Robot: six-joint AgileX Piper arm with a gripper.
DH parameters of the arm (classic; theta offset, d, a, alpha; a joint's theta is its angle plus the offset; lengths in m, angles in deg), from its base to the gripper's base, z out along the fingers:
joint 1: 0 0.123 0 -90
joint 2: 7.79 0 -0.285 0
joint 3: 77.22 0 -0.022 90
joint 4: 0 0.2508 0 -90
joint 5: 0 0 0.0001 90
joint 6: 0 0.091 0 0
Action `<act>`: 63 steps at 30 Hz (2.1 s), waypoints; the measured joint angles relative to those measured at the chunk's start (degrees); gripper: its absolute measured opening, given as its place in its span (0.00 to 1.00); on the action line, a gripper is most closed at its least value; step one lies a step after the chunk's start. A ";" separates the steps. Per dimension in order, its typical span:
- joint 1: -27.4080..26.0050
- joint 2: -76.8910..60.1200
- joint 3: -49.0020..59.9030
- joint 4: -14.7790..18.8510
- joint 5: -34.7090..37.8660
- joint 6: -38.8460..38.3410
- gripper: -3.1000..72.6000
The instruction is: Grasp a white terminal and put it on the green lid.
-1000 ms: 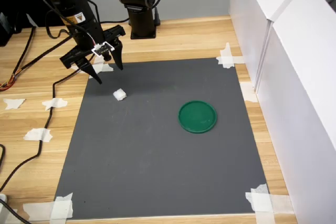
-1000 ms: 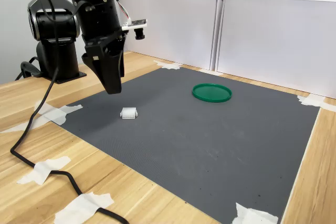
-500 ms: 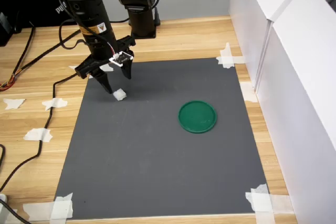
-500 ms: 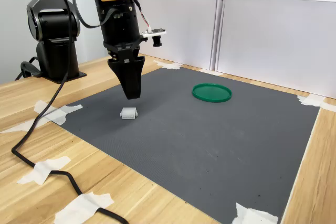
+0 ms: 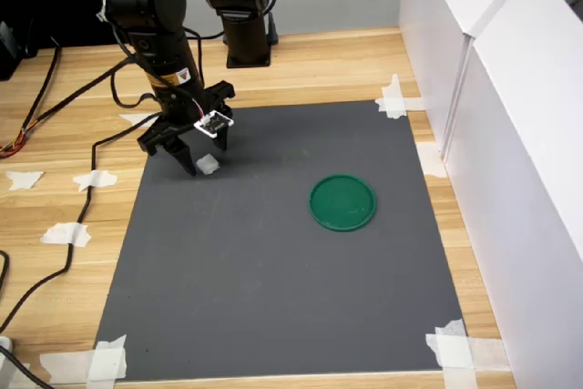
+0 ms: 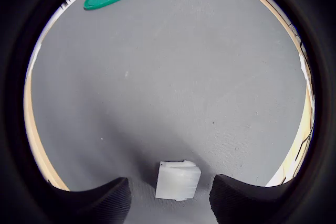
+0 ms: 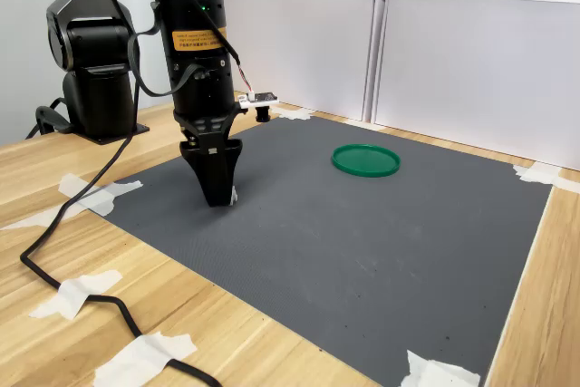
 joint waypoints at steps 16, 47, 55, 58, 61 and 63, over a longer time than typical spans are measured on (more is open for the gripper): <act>0.00 0.92 -1.03 -1.02 -0.22 2.45 0.39; 21.19 -9.27 -10.38 3.24 15.81 13.60 0.39; 28.23 -2.89 -17.66 3.34 16.54 20.73 0.39; 29.62 0.07 -20.37 2.93 16.54 22.43 0.39; 30.72 3.29 -22.53 2.87 16.35 22.78 0.39; 31.25 5.36 -23.56 2.73 15.59 22.89 0.39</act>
